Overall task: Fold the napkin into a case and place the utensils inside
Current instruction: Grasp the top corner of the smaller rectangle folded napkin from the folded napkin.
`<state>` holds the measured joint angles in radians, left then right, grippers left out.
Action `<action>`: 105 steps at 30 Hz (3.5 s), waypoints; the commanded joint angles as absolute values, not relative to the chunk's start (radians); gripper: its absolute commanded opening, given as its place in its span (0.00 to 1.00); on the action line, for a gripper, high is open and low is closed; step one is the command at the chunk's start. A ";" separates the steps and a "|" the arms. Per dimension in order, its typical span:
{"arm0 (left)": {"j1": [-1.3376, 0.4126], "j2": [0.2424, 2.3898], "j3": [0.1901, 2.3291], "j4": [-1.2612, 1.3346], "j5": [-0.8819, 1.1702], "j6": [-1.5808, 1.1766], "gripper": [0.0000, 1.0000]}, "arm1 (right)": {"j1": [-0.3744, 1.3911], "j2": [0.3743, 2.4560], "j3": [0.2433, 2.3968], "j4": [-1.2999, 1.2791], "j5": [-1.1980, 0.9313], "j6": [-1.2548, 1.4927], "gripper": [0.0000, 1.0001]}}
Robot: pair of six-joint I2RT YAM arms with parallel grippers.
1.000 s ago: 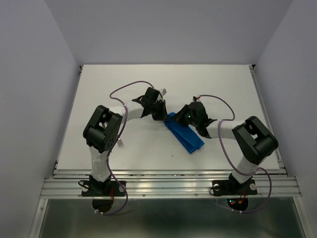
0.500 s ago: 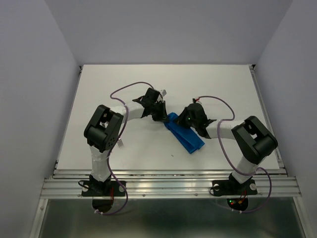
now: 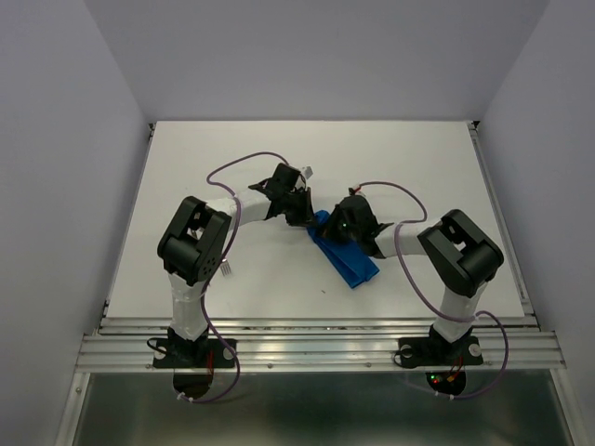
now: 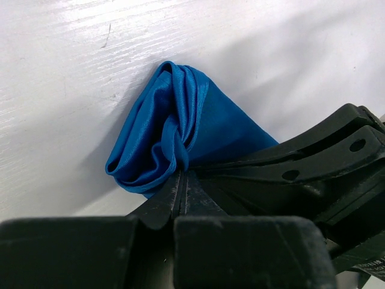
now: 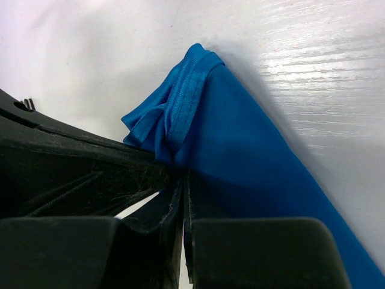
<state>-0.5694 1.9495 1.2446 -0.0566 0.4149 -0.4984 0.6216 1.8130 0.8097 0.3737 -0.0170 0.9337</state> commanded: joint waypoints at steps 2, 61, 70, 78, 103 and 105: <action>-0.572 1.928 1.278 -0.061 0.440 -0.488 0.00 | 0.638 1.858 0.851 0.379 -0.031 0.934 0.06; -0.465 1.873 1.212 -0.011 0.563 -0.568 0.05 | 0.638 1.861 0.867 0.396 -0.021 0.953 0.06; -0.465 1.836 1.193 -0.011 0.560 -0.542 0.37 | 0.638 1.861 0.864 0.396 -0.020 0.954 0.06; -0.460 1.810 1.174 -0.017 0.502 -0.541 0.10 | 0.638 1.861 0.867 0.396 -0.018 0.953 0.06; -0.500 1.940 1.223 -0.008 0.514 -0.554 0.00 | 0.638 1.858 0.873 0.391 -0.018 0.951 0.06; -0.509 1.945 1.230 -0.008 0.515 -0.558 0.00 | 0.638 1.858 0.873 0.391 -0.018 0.950 0.06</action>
<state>-0.4877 1.9469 1.1790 -0.0299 0.4900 -0.5583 0.6243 1.8584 0.8631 0.3752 -0.0330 0.9573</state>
